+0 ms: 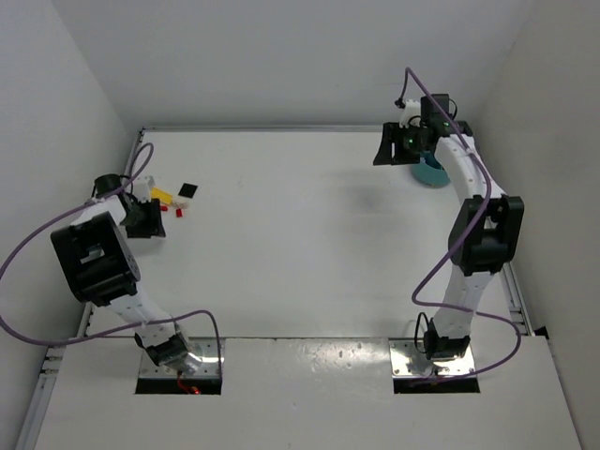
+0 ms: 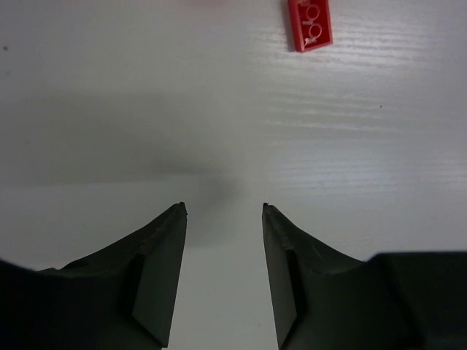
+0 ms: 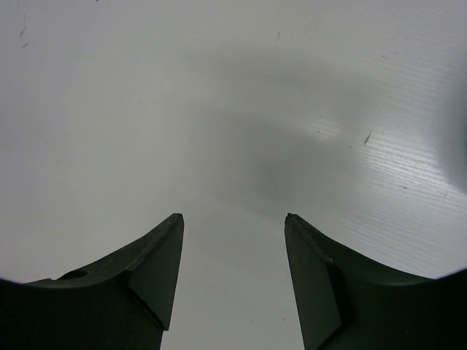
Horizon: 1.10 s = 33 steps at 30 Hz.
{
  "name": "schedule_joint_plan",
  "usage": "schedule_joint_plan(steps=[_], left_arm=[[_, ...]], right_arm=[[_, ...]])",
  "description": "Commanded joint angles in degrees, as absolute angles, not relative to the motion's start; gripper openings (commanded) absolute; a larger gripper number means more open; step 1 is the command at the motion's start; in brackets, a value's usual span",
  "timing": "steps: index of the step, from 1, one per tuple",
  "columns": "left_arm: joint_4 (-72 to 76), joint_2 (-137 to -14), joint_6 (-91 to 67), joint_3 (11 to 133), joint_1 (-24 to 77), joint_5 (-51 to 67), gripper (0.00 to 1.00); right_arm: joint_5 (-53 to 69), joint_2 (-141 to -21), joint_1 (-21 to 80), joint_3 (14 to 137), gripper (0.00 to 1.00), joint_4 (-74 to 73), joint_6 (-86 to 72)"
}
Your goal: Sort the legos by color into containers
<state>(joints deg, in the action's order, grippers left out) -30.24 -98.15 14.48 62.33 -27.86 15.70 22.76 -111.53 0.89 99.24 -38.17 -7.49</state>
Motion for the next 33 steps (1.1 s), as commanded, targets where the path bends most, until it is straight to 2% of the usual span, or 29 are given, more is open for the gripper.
schedule_joint_plan(steps=[1,6,10,13,27,33], left_arm=[[-25.0,-99.4,11.6,63.5,-25.2,15.5,0.51],[-20.8,-101.8,9.8,63.5,-21.7,11.7,0.51],[-18.9,-104.7,8.5,64.9,-20.5,8.5,0.61],[-18.4,-106.9,7.5,67.1,-20.5,6.9,0.64],[-19.4,-115.4,10.4,75.8,-20.5,9.5,0.63],[-20.0,-117.6,10.4,78.2,-20.5,10.5,0.58]], right_arm=[[22.1,-111.9,1.9,101.8,0.59,-37.2,-6.5],[20.0,-111.9,2.5,101.8,0.59,-37.2,-6.5],[19.2,-111.9,2.5,101.8,0.59,-37.2,-6.5],[18.6,-111.9,2.5,101.8,0.59,-37.2,-6.5],[18.1,-112.9,2.5,101.8,0.56,-37.2,-6.5],[17.5,-112.9,2.5,100.6,0.55,-37.2,-6.5]])
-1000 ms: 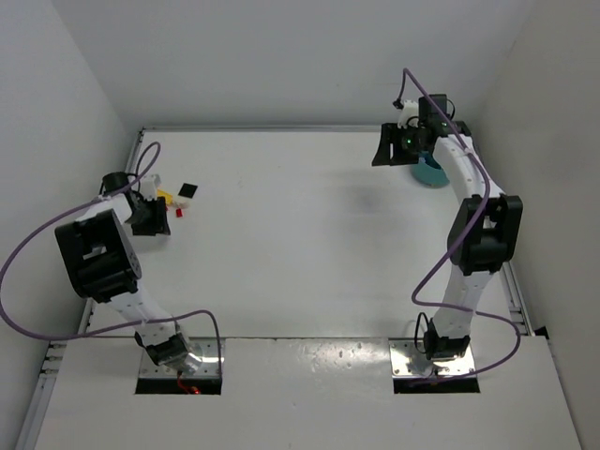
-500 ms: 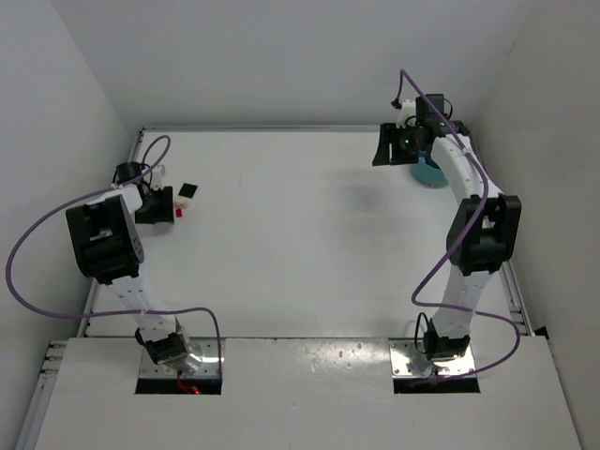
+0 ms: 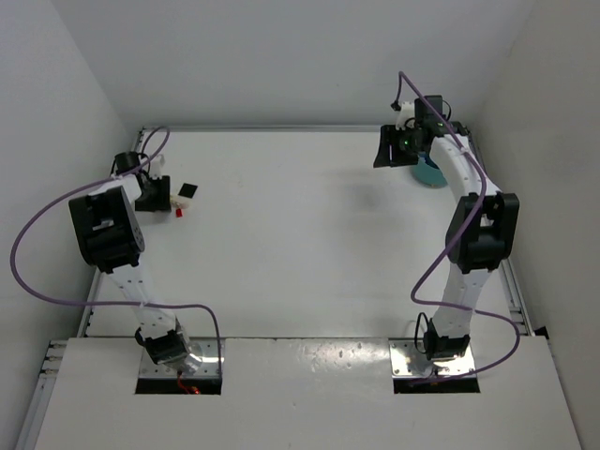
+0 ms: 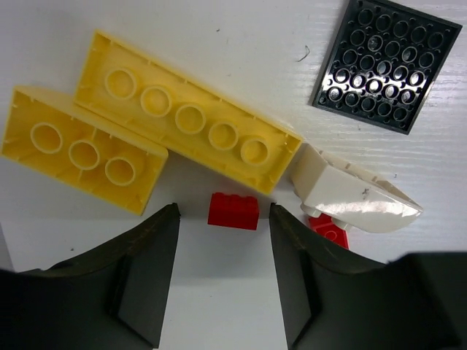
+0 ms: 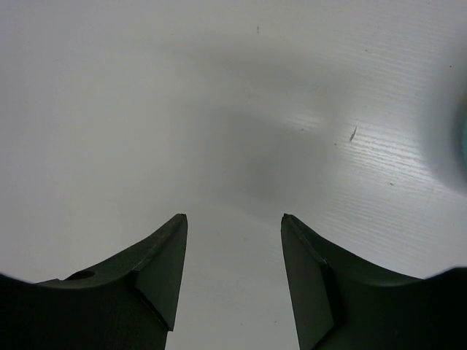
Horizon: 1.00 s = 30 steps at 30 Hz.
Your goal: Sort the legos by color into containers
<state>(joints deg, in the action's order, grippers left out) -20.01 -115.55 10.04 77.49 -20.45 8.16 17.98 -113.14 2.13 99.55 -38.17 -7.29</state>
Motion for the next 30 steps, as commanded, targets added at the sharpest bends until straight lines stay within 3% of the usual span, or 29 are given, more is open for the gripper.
schedule_joint_plan(steps=[1,13,19,20,30], left_arm=[[-20.0,-117.6,10.4,78.2,-20.5,10.5,0.57],[-20.0,-115.8,12.7,74.4,-20.5,11.8,0.41],[-20.5,-113.9,12.7,72.6,-20.0,13.5,0.23],[-20.5,-113.1,12.0,72.1,-20.0,15.3,0.17],[-20.5,-94.8,1.1,61.9,-19.4,46.2,0.15]], right_arm=[[17.5,-112.9,2.5,100.6,0.55,-37.2,-6.5],[17.0,-112.9,2.5,100.6,0.54,-37.2,-6.5],[18.1,-112.4,2.5,100.0,0.54,-37.2,-6.5],[18.6,-111.6,2.5,99.5,0.54,-36.6,-6.5],[32.0,-99.8,8.9,85.0,0.54,-29.7,-1.1]])
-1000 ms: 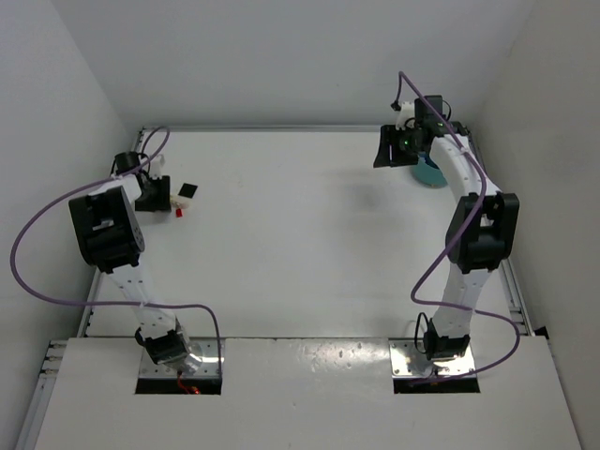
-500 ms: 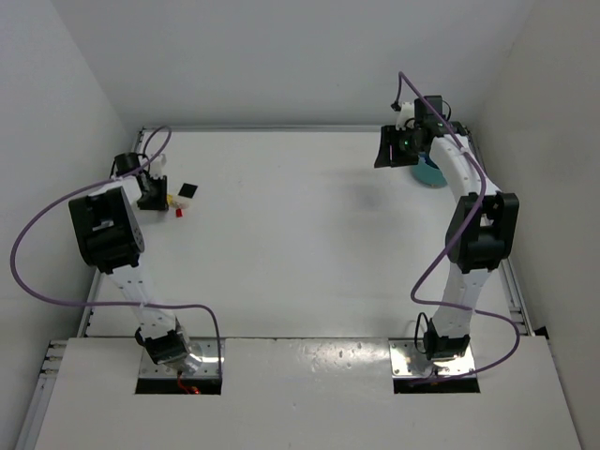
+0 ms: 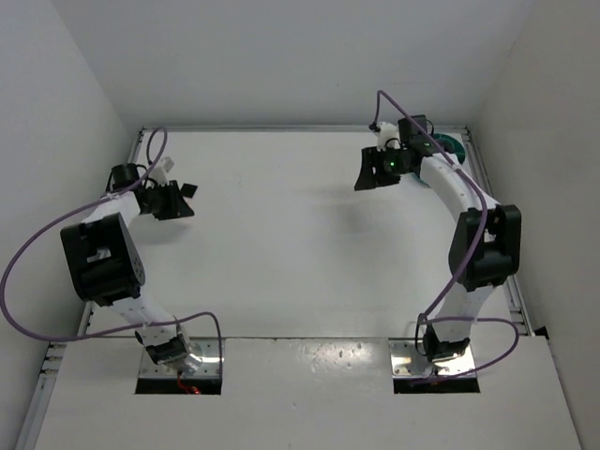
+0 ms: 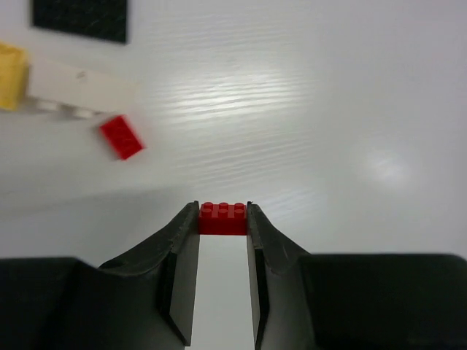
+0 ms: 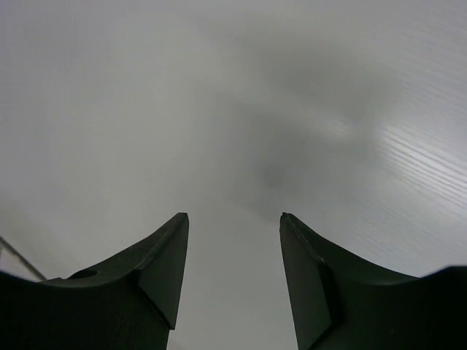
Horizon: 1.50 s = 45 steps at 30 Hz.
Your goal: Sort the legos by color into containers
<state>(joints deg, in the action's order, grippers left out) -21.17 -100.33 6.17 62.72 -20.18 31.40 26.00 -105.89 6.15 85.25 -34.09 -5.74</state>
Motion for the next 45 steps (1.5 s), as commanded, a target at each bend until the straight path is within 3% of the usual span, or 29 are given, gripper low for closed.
schedule_joint_plan(steps=[1,6,16,29,45], left_arm=[[-20.5,-94.2,-0.9,61.9,-18.2,48.8,0.15],[-20.5,-91.3,-6.1,59.8,-14.9,63.3,0.13],[-20.5,-90.3,-14.5,59.8,-8.2,79.3,0.08],[-21.3,-94.7,-24.2,60.3,-14.4,89.1,0.08],[-22.0,-96.8,-27.3,58.0,-15.6,92.3,0.12]], right_arm=[[32.0,-98.9,9.5,85.0,0.54,-29.7,-0.2],[33.6,-92.1,14.0,78.9,0.54,-24.7,4.0],[39.3,-97.7,25.4,83.0,0.54,-16.3,-5.4],[29.9,-110.6,40.9,97.0,0.51,-16.3,-1.1],[26.6,-118.0,46.6,104.7,0.45,-16.3,1.1]])
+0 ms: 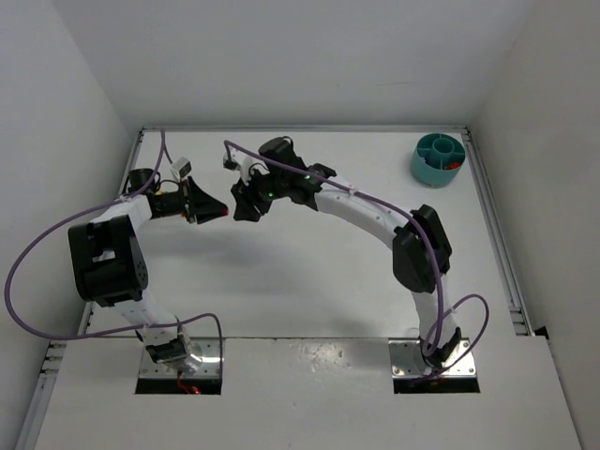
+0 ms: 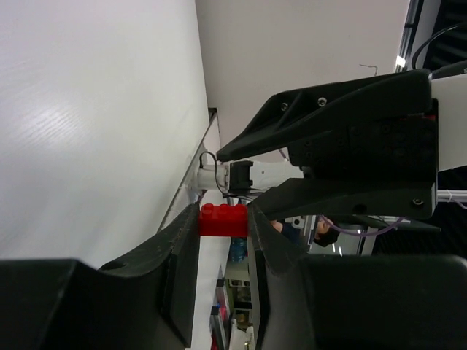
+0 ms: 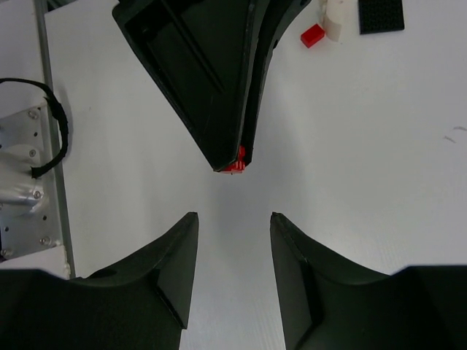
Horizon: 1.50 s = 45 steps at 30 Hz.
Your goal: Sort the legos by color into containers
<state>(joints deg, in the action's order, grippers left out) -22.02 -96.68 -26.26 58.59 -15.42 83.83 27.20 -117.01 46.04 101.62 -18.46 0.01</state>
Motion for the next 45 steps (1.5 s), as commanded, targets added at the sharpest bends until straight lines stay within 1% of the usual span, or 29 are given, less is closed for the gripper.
schedule_joint_plan(steps=[1,6,12,14,22,24,29,32,40,41,44,45], left_arm=[[-22.0,-96.8,-27.3,58.0,-15.6,92.3,0.14],[-22.0,-96.8,-27.3,57.4,-15.6,92.3,0.14],[-22.0,-96.2,-27.3,56.9,-15.6,92.3,0.14],[-22.0,-95.7,-27.3,56.9,-15.6,92.3,0.14],[-22.0,-94.7,-27.3,56.3,-15.1,92.3,0.14],[-22.0,-94.1,-27.3,56.3,-14.6,92.3,0.14],[-22.0,-93.1,-27.3,56.3,-14.6,92.3,0.14],[-22.0,-92.5,-27.3,55.8,-14.6,92.3,0.14],[-22.0,-91.5,-27.3,55.3,-14.6,92.3,0.14],[-22.0,-91.5,-27.3,55.3,-14.6,92.3,0.15],[-22.0,-91.5,-27.3,55.3,-14.6,92.3,0.15],[-22.0,-91.5,-27.3,55.3,-14.6,92.3,0.15]], right_arm=[[26.6,-118.0,47.2,104.7,0.45,-16.3,1.1],[27.2,-119.7,47.8,107.5,0.45,-16.3,0.5],[27.2,-120.2,49.0,108.0,0.43,-16.3,0.5],[27.2,-120.2,49.6,108.0,0.41,-16.3,0.5],[26.6,-120.8,50.1,108.0,0.37,-16.3,0.5],[26.6,-120.8,50.6,108.0,0.34,-16.3,0.5],[25.6,-120.8,50.6,108.0,0.34,-16.3,0.5],[24.4,-120.8,50.6,108.0,0.36,-16.3,0.5],[22.0,-120.8,50.6,107.5,0.36,-16.3,0.5],[22.0,-120.8,50.6,107.5,0.36,-16.3,0.5],[22.0,-120.8,50.6,107.5,0.3,-16.3,0.5],[22.0,-120.8,50.6,107.5,0.25,-16.3,0.5]])
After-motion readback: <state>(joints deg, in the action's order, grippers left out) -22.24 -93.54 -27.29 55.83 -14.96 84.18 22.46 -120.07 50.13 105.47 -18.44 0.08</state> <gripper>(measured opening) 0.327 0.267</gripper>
